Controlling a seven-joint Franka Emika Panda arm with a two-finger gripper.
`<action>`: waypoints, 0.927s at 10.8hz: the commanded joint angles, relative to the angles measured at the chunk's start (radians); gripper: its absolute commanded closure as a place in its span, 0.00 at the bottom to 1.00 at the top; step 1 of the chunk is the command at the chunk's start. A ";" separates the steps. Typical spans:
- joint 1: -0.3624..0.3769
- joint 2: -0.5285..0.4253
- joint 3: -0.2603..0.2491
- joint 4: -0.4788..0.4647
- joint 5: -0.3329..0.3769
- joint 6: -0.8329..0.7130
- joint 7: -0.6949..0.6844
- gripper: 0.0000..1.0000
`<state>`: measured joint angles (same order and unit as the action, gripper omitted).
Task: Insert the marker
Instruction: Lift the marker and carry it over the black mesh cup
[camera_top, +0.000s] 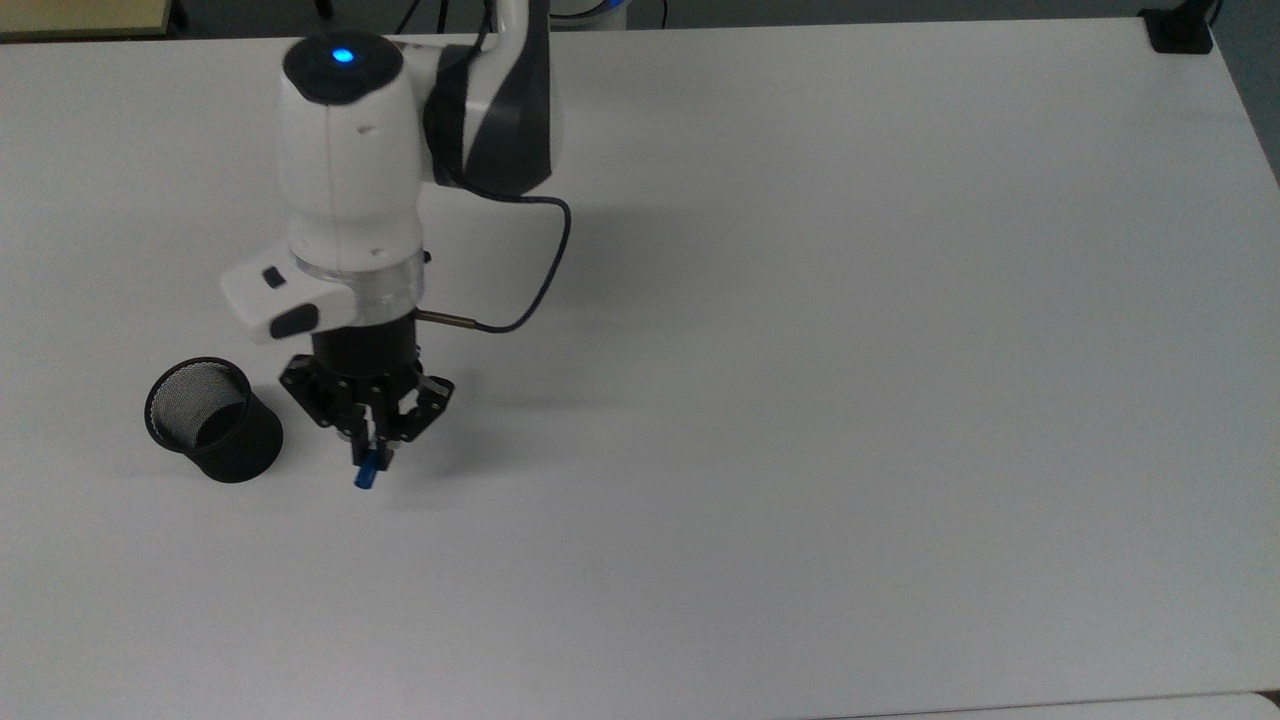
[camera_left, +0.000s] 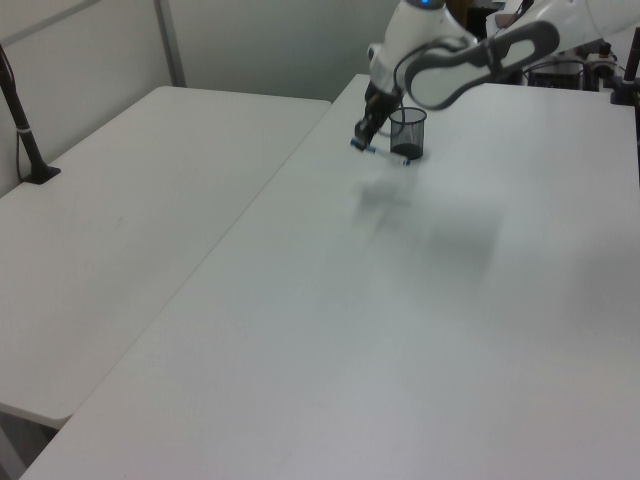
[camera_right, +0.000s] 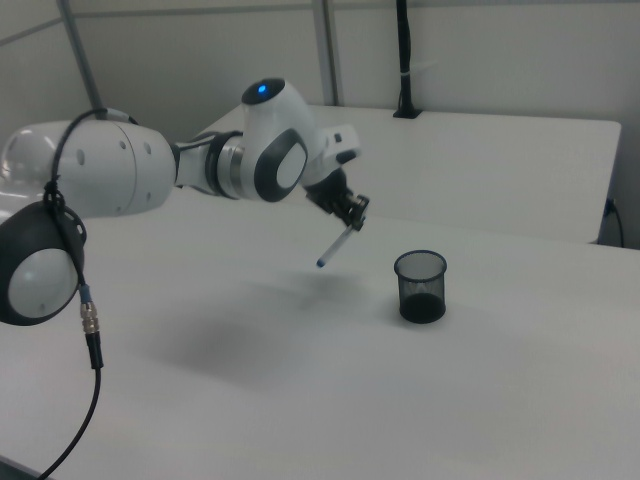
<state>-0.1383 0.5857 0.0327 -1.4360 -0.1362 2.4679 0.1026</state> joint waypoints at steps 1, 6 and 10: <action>-0.070 -0.099 -0.005 -0.032 -0.010 0.019 0.020 0.88; -0.157 -0.106 -0.050 -0.064 -0.011 0.336 0.016 0.88; -0.184 -0.087 -0.053 -0.155 -0.014 0.540 -0.006 0.88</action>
<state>-0.3235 0.5062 -0.0115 -1.5200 -0.1364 2.9219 0.1023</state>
